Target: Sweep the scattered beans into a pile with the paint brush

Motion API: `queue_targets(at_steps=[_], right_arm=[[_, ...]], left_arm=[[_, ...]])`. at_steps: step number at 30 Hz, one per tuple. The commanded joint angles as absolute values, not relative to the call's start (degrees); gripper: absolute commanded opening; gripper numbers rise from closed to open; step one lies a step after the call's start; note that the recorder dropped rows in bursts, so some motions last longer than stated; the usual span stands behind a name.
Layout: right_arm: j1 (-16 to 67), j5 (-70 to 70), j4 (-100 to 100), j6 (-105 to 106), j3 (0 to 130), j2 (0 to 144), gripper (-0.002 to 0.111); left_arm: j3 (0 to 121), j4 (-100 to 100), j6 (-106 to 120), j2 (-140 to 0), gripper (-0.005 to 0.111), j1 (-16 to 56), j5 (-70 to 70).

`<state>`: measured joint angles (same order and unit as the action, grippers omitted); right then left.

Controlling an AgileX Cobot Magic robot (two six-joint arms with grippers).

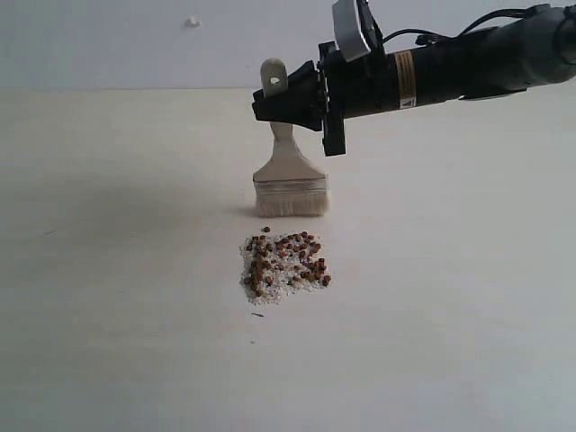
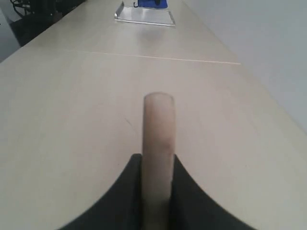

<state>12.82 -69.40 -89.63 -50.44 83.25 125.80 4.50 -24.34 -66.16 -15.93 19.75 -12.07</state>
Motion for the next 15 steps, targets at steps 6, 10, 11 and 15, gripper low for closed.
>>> queue_targets(at_steps=[6,10,11,15], right_arm=[[14.09,-69.96,-94.31,-56.31,83.75,125.87,0.000],[14.20,-69.96,-97.73,-60.64,83.75,125.87,0.000],[14.20,-69.96,-98.12,-61.33,83.75,125.87,0.000],[14.20,-69.96,-99.72,-63.78,83.75,125.87,0.000]], left_arm=[[4.20,-24.65,-66.23,-15.78,0.000,19.93,-12.20],[4.20,-24.65,-66.23,-15.78,0.000,19.93,-12.20],[4.20,-24.65,-66.23,-15.78,0.000,19.93,-12.20],[4.20,-24.65,-66.23,-15.78,0.000,19.93,-12.20]])
